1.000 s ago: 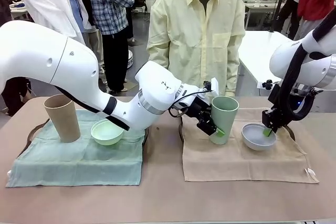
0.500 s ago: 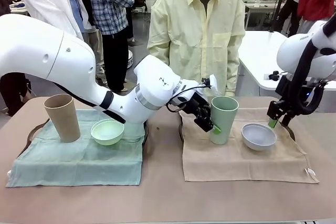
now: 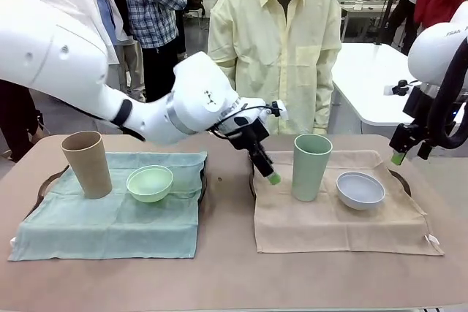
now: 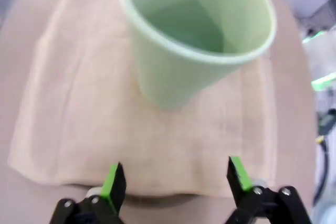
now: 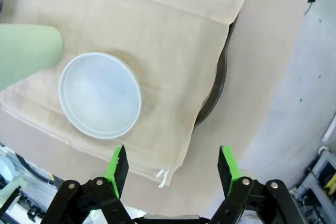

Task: Set up a tray with a mat and arrange the tableware.
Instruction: Place the Picnic Bowl and Reusable plastic cup back onto the Handle tray in front of the human's position.

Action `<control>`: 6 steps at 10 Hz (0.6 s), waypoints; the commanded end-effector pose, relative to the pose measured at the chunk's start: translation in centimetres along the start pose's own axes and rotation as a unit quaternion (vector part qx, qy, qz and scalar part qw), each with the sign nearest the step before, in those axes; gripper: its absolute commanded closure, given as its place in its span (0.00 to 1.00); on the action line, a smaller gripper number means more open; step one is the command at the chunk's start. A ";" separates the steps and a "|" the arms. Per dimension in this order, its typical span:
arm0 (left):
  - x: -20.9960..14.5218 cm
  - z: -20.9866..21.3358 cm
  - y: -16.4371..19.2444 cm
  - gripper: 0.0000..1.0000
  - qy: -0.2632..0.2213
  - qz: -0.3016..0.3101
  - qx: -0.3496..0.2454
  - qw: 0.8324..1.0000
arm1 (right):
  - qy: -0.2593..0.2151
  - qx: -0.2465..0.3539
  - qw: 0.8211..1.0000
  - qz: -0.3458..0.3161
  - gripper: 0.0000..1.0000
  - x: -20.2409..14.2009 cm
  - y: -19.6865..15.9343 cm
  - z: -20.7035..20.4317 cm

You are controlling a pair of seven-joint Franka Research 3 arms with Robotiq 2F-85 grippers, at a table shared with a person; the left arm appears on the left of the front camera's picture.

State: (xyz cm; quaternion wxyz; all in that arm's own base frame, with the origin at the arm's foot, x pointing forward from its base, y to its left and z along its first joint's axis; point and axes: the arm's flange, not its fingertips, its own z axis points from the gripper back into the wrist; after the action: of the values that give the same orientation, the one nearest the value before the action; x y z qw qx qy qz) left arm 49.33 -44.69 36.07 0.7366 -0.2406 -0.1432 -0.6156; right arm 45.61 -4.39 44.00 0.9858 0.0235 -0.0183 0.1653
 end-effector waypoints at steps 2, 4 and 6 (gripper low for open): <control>1.9 5.4 -2.6 0.00 0.156 0.171 0.077 0.970 | -0.013 0.019 1.000 0.016 0.12 -0.4 1.5 2.9; 2.4 10.5 -4.4 0.00 0.228 0.263 0.155 0.925 | -0.017 0.008 1.000 0.018 0.12 -0.2 3.6 5.7; 3.0 15.1 -6.0 0.00 0.248 0.315 0.200 0.894 | -0.012 -0.005 1.000 -0.007 0.12 -0.1 4.6 8.2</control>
State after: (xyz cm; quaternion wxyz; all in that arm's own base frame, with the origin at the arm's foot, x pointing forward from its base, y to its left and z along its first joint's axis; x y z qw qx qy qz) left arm 45.34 -38.70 50.13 0.9287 0.0324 -0.0140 -0.3690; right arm 43.72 -0.81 51.57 0.9821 0.0240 -0.0399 0.1823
